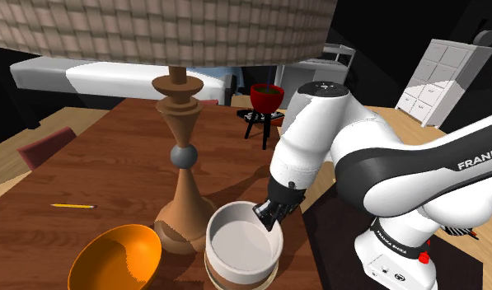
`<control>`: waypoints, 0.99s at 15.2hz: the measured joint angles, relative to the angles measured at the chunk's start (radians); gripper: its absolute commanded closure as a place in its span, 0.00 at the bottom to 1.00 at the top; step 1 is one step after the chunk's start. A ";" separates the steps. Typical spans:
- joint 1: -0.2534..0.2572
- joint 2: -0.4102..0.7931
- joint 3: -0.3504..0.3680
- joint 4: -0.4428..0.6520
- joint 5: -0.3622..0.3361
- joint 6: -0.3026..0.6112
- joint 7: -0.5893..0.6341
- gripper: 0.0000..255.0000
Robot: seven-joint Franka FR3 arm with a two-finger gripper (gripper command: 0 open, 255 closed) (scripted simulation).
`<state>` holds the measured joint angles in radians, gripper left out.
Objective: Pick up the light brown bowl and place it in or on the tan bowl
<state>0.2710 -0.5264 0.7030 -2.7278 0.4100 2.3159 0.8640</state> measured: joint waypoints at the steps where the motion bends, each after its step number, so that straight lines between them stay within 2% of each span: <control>1: 0.000 0.000 0.000 -0.001 0.000 0.002 0.000 1.00; 5: 0.001 0.001 0.000 -0.003 0.000 0.006 0.001 1.00; 6: 0.000 0.003 0.000 -0.002 -0.001 0.006 0.001 0.00; 12: 0.003 0.003 0.002 -0.003 0.001 0.005 0.002 0.00; 15: 0.015 -0.058 -0.036 0.028 -0.005 -0.085 -0.007 0.00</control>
<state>0.2859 -0.5843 0.6670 -2.7000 0.4054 2.2312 0.8571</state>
